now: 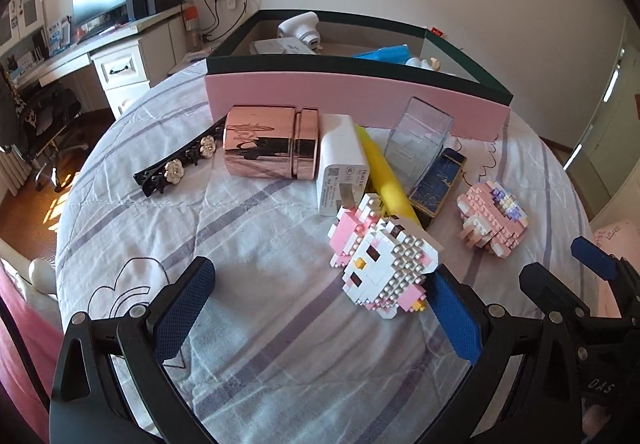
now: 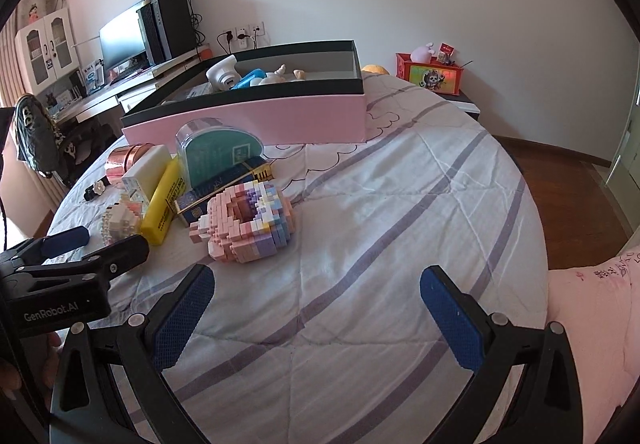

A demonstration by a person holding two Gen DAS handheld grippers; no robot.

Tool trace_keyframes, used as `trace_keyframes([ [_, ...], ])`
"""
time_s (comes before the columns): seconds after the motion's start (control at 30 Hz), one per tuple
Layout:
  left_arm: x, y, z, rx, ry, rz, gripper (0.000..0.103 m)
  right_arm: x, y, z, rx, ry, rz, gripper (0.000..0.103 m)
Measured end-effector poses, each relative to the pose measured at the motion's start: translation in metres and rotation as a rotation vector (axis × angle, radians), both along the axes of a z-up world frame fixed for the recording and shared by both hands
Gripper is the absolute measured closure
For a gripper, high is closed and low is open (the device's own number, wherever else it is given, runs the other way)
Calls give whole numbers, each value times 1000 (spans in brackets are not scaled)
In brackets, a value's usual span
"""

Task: Organize rigid objects
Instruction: 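Grasp the white-pink block figure with the left gripper while the right grasps the pink block figure, then lift both block figures and carry them toward the pink box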

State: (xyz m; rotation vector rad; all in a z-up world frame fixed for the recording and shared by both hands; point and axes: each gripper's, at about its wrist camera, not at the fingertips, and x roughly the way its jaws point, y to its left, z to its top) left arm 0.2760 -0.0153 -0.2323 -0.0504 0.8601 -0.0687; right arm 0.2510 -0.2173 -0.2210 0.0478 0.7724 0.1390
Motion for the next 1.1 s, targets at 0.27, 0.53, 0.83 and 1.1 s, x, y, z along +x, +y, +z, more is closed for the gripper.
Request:
trace_keyframes([
  [0.27, -9, 35, -2, 75, -33, 76, 0, 12, 14, 0, -37, 18, 36, 0],
  [0.53, 18, 17, -6, 114, 9, -39, 13, 42, 37, -5, -131, 110, 122, 0],
  [0.83, 11, 4, -2, 116, -55, -151, 74, 61, 46, -7, -79, 120, 191, 19],
  [1.1, -6, 12, 3, 64, -83, -116, 74, 45, 43, 1, -3, 75, 216, 40],
])
